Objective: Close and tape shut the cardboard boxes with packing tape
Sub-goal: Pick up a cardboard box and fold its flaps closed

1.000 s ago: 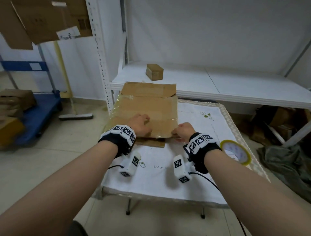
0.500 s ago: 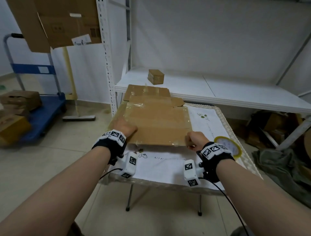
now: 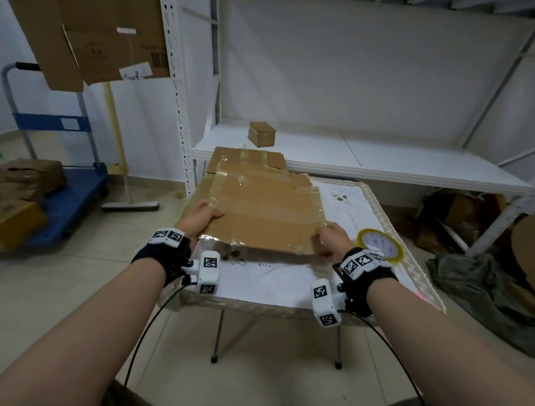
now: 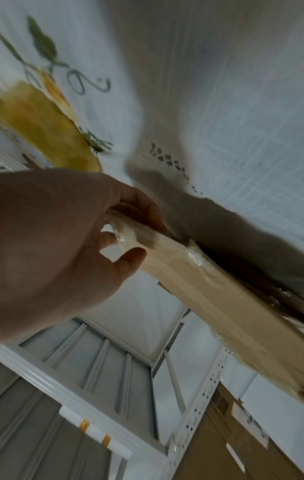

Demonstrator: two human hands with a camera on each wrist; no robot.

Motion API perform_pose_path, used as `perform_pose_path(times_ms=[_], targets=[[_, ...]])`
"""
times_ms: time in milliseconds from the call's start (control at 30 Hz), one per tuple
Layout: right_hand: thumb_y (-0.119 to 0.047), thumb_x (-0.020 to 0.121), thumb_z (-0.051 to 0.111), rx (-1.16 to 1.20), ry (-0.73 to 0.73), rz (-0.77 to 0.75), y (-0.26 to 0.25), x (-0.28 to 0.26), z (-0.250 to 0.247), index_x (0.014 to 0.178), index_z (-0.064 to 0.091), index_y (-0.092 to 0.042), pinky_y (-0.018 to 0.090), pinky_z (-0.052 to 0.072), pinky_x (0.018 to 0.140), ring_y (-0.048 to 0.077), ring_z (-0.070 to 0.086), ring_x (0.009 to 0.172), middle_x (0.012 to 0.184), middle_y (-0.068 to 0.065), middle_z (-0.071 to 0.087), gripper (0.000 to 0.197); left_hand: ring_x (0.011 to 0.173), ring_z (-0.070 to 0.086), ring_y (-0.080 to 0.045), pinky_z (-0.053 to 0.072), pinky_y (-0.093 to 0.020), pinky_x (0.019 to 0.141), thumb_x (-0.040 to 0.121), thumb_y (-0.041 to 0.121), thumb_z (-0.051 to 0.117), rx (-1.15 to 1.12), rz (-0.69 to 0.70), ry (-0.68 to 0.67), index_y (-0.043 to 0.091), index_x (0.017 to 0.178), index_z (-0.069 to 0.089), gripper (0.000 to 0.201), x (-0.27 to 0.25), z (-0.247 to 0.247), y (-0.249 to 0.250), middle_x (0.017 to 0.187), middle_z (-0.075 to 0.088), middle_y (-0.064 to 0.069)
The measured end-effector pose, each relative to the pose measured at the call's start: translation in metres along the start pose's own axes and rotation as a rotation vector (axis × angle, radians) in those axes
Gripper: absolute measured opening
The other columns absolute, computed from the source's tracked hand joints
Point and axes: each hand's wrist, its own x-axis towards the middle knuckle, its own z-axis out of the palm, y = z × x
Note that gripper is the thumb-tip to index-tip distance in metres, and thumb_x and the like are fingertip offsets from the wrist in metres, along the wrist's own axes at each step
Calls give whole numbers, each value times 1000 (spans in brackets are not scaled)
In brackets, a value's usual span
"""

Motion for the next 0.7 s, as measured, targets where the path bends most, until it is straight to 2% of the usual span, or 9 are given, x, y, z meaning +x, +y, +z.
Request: perform_pose_path(times_ms=[67, 133, 233, 300, 433, 533, 600, 633, 700], targets=[[-6, 97, 48, 33, 25, -27, 3, 10, 2, 124, 53, -18, 31, 43, 68, 24, 52, 91, 107, 8, 56, 30, 104, 70, -35, 53, -51, 97, 88, 11, 67, -57, 17, -65, 15, 118, 60, 30, 3, 2, 0, 118, 70, -18], [-5, 96, 49, 67, 38, -23, 7, 18, 5, 113, 54, -14, 30, 39, 62, 23, 51, 85, 104, 11, 56, 20, 106, 68, -33, 53, -47, 97, 91, 8, 62, -132, 30, -87, 15, 118, 59, 28, 4, 5, -1, 118, 69, -16], [-3, 99, 47, 110, 18, 27, 12, 28, 8, 95, 53, -12, 35, 44, 65, 24, 51, 83, 96, 13, 56, 11, 96, 68, -29, 55, -40, 90, 91, 12, 60, -256, 10, -65, 11, 115, 61, 24, 12, 5, -9, 115, 69, -15], [-4, 101, 46, 145, 13, 39, 14, 31, 8, 97, 53, -11, 37, 48, 62, 22, 52, 79, 91, 10, 55, 11, 88, 69, -25, 56, -36, 83, 90, 12, 59, -328, -1, -61, 10, 117, 60, 27, 19, 6, -14, 107, 69, -13], [-8, 104, 45, 152, 69, 30, 17, 37, 6, 108, 52, -9, 36, 48, 61, 19, 50, 78, 94, 8, 55, 8, 89, 66, -26, 51, -41, 94, 92, 10, 58, -346, -35, -74, 11, 108, 58, 15, 27, 18, -11, 99, 68, -11], [-6, 103, 44, 185, 73, 46, 16, 39, 4, 95, 52, -10, 44, 55, 76, 20, 51, 79, 94, 9, 55, 12, 84, 68, -24, 58, -40, 79, 93, 13, 60, -286, -49, -78, 13, 110, 56, 17, 27, 20, -2, 99, 69, -9], [-2, 104, 43, 246, 66, 57, 13, 37, 2, 86, 50, -10, 43, 55, 71, 22, 53, 77, 90, 11, 56, 20, 89, 71, -25, 61, -42, 71, 90, 17, 64, -293, -32, -112, 15, 117, 57, 28, 25, 18, 5, 106, 71, -10], [-1, 103, 42, 296, 63, 62, 12, 35, 1, 87, 51, -10, 40, 54, 67, 22, 55, 77, 88, 11, 57, 21, 96, 69, -27, 61, -44, 74, 87, 20, 66, -337, -20, -119, 15, 120, 58, 35, 24, 17, 9, 112, 69, -10], [1, 103, 42, 421, 36, 71, 8, 32, 1, 93, 54, -7, 42, 56, 71, 25, 59, 81, 91, 12, 60, 18, 110, 63, -31, 58, -46, 87, 84, 24, 68, -508, 53, -117, 13, 122, 58, 41, 19, 16, 16, 118, 65, -12]])
